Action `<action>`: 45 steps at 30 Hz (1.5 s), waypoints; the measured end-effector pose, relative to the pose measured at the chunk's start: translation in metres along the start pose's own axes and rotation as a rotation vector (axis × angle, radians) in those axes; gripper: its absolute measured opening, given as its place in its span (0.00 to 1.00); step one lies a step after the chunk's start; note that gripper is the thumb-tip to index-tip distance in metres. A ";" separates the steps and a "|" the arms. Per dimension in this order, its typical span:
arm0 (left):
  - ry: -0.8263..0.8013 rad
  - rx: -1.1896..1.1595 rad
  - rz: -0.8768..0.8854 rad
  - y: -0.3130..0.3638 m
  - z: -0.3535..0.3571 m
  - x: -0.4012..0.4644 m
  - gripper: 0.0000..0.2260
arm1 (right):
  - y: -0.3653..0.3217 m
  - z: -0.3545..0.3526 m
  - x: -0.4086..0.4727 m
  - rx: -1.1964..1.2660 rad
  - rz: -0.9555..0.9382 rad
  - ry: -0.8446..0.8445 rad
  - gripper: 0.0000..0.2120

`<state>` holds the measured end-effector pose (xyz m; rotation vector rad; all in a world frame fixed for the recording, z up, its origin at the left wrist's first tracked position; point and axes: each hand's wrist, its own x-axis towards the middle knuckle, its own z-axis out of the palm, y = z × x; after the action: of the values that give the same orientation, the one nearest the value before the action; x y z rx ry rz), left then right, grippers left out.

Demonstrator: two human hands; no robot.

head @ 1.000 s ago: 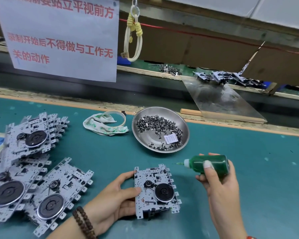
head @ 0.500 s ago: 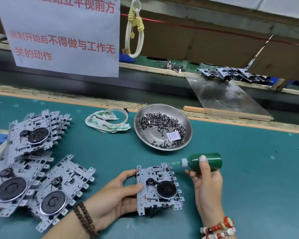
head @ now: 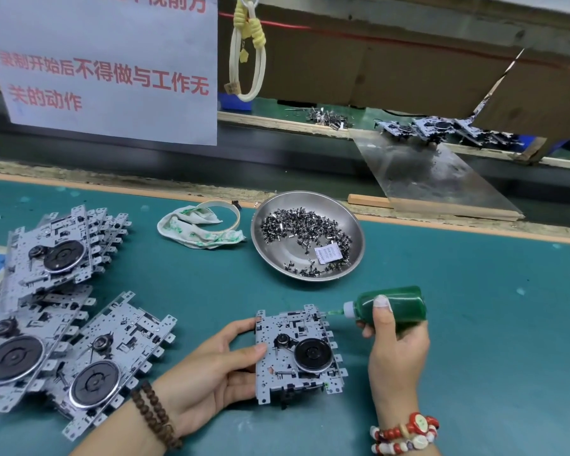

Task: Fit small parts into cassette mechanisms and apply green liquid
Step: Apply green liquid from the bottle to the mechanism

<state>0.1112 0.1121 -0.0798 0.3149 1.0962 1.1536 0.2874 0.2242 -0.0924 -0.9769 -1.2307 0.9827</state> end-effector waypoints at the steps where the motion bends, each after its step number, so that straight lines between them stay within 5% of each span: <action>1: 0.000 0.001 -0.001 0.000 0.000 0.000 0.25 | 0.001 0.000 0.000 -0.012 -0.001 0.003 0.09; 35: -0.018 -0.026 -0.003 0.000 -0.001 0.001 0.25 | 0.002 -0.001 -0.003 -0.157 -0.054 -0.011 0.06; 45: -0.002 -0.030 -0.005 0.001 0.001 0.000 0.25 | 0.004 -0.001 -0.006 -0.208 -0.068 0.004 0.14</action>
<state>0.1112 0.1125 -0.0789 0.2895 1.0766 1.1639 0.2876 0.2192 -0.0977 -1.0898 -1.3734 0.8109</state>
